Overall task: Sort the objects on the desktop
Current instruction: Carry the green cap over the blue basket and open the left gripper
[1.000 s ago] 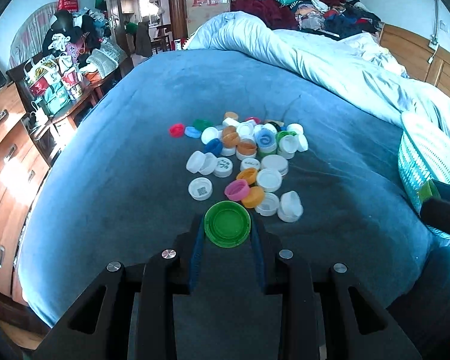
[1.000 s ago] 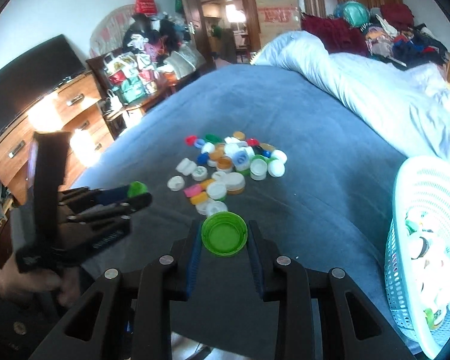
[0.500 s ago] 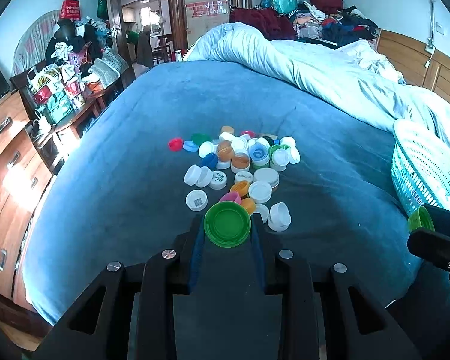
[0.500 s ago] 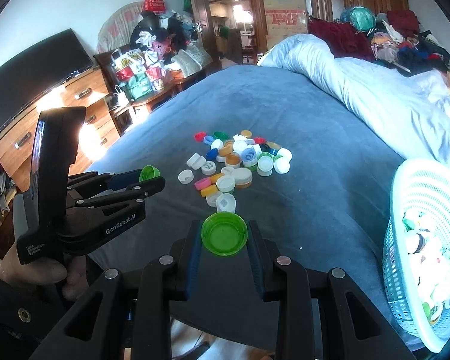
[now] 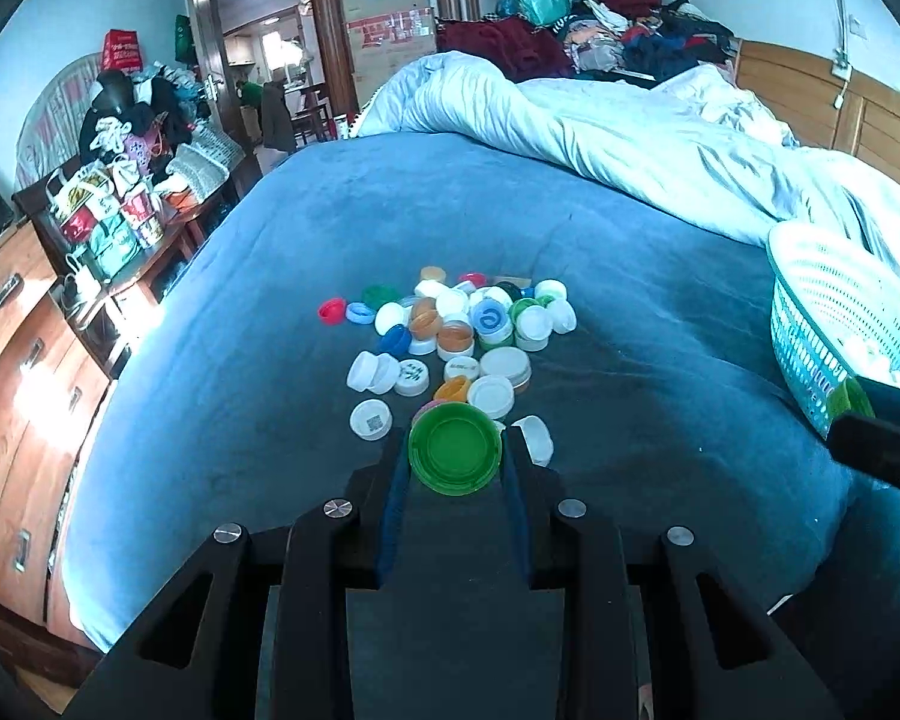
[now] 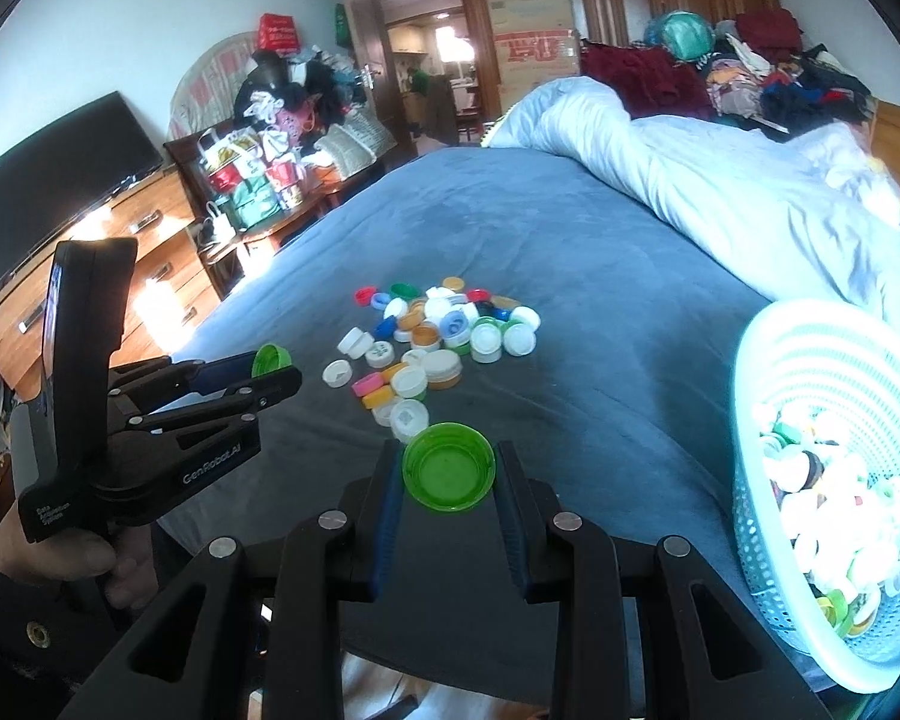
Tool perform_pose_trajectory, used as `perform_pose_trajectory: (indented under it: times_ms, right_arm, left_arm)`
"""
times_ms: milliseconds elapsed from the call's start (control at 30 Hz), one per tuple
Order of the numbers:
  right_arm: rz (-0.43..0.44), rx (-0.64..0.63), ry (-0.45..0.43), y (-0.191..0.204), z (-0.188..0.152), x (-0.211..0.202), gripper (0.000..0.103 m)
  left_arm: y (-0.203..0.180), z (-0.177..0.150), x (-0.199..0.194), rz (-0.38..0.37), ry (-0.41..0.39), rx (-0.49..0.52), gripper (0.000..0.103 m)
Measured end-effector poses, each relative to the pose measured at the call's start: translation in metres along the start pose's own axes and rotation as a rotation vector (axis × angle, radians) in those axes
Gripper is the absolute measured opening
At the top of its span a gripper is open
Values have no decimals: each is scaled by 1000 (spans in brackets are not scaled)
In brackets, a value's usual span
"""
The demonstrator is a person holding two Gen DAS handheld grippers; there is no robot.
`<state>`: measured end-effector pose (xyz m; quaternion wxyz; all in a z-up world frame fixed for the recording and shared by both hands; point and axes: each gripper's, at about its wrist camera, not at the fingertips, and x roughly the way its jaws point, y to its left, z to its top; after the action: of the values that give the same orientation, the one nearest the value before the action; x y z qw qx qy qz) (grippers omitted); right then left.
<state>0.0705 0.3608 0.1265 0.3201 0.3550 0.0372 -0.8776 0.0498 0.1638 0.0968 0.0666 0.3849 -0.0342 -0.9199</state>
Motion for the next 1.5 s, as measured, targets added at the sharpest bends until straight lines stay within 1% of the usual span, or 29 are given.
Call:
perform_pose_trajectory:
  times_ms: [200, 467, 800, 967, 1200, 1500]
  right_arm:
    - [-46, 42, -32, -28, 3, -13, 32]
    - [-134, 100, -77, -73, 8, -34, 32]
    - [-222, 175, -147, -123, 12, -67, 32]
    - [-244, 199, -159, -137, 11, -78, 32]
    - [-265, 227, -162, -157, 10, -85, 32]
    - [-320, 274, -171, -194, 7, -100, 33]
  left_arm:
    - [-16, 8, -3, -12, -8, 40, 25]
    - [-44, 26, -9, -51, -37, 93, 25]
    - [-105, 64, -18, -135, -96, 190, 25]
    - [-132, 79, -17, -177, -100, 218, 25]
    - [-171, 97, -11, -216, -88, 260, 25]
    - [-224, 120, -7, -284, -72, 312, 25]
